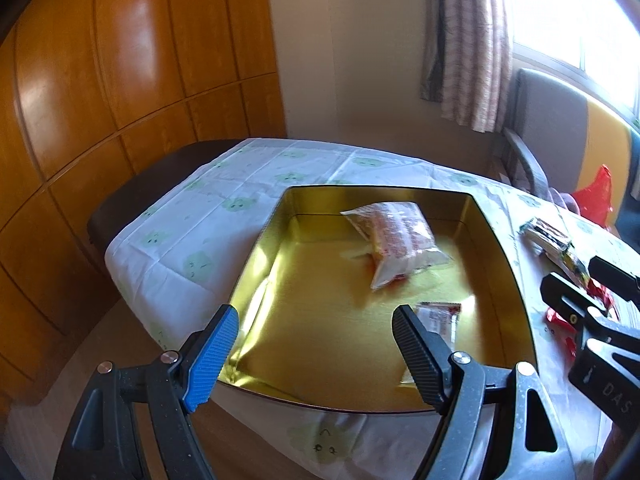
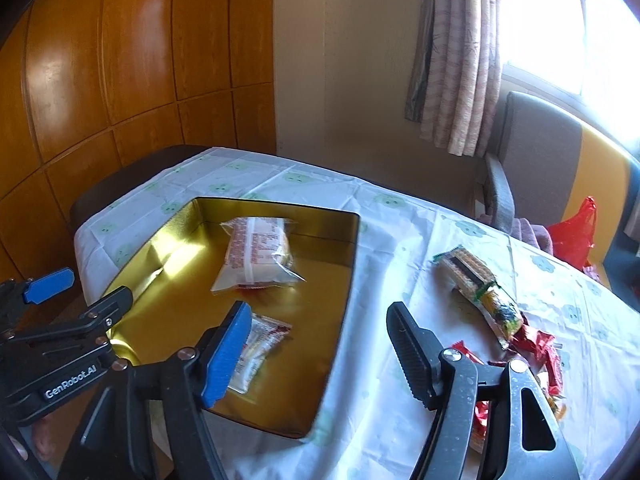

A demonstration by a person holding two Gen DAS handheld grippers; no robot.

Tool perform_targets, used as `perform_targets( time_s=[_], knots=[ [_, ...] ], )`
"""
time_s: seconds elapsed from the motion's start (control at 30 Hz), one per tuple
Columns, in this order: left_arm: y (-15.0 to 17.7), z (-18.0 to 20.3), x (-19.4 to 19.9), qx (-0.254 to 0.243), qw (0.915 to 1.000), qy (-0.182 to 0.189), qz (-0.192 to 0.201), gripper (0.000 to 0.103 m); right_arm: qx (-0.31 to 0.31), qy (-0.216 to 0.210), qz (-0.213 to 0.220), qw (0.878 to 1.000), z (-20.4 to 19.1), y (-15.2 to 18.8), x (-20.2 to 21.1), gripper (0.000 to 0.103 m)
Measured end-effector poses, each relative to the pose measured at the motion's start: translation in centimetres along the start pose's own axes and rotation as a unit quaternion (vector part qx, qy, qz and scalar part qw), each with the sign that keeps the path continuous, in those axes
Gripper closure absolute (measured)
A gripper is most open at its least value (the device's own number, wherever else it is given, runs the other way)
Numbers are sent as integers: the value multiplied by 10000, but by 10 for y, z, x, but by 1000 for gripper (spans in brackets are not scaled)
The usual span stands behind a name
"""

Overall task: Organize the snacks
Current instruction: 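Move both tools back toward the snack pile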

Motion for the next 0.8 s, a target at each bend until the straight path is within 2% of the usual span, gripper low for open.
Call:
perform_targets(
  time_s=[0.5, 0.67, 0.8],
  knots=[
    [14, 64, 13, -752, 9945, 723, -76, 22, -432, 449, -258, 9977, 53, 39, 6, 28],
    [19, 91, 16, -1014, 9888, 1071, -238, 24, -794, 691, -469, 9933, 90, 74, 15, 27],
    [26, 120, 20, -1262, 9804, 1448, -433, 28, -1167, 934, -722, 9861, 122, 112, 26, 27]
  ],
)
Point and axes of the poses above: each gripper's, at about its wrist camera, not at the fingertips, and x roughly against the way its jaws point, z to its right, y to its underside, the point moved 5 cm from there along -x, roughly the way its jaws point, and after that the axes turned 13 degrees about x, right-handed, at the moved point
